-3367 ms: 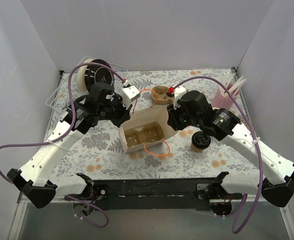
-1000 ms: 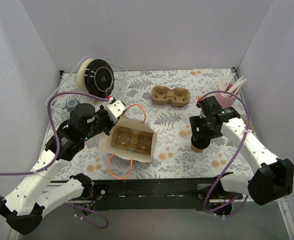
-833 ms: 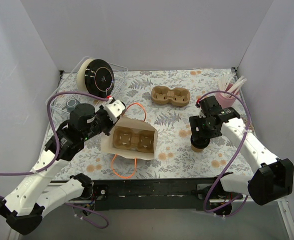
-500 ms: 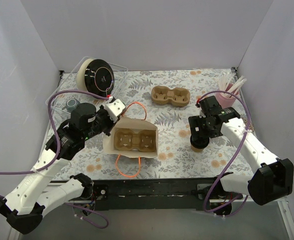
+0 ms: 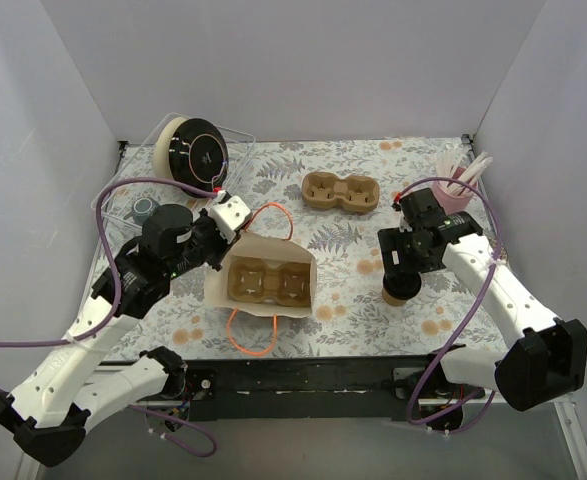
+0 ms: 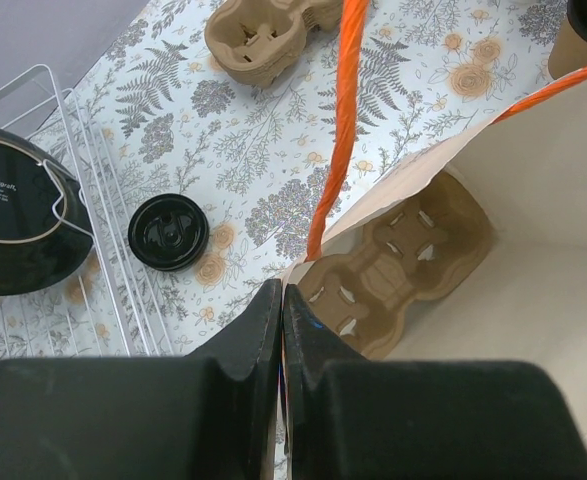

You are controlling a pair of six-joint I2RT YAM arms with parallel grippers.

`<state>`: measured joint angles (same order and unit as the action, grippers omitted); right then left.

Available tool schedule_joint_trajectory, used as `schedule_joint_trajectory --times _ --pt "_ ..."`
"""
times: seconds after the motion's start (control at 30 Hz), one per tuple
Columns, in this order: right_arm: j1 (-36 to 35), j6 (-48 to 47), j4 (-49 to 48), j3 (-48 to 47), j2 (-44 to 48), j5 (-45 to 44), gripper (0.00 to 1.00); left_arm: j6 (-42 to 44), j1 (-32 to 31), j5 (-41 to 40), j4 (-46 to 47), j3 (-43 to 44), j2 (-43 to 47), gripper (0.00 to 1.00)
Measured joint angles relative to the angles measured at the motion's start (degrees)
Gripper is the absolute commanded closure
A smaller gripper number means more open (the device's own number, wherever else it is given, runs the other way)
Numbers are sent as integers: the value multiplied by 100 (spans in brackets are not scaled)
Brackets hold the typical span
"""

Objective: Pack the takeout coffee

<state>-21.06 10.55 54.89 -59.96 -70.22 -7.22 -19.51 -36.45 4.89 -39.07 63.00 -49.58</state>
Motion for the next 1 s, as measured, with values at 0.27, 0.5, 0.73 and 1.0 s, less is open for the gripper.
schedule_joint_trajectory --times 0.27,0.5,0.73,1.0 --pt "0 2 48 -66 11 -9 11 -52 0 -2 2 59 -57 100" --pt "0 11 59 -7 11 -4 12 -92 0 -2 -17 70 -59 100" --pt "0 26 57 98 11 -7 13 -214 0 -72 -87 94 -127 100" --pt "0 42 52 168 11 -13 13 -358 0 -153 -114 125 -240 100"
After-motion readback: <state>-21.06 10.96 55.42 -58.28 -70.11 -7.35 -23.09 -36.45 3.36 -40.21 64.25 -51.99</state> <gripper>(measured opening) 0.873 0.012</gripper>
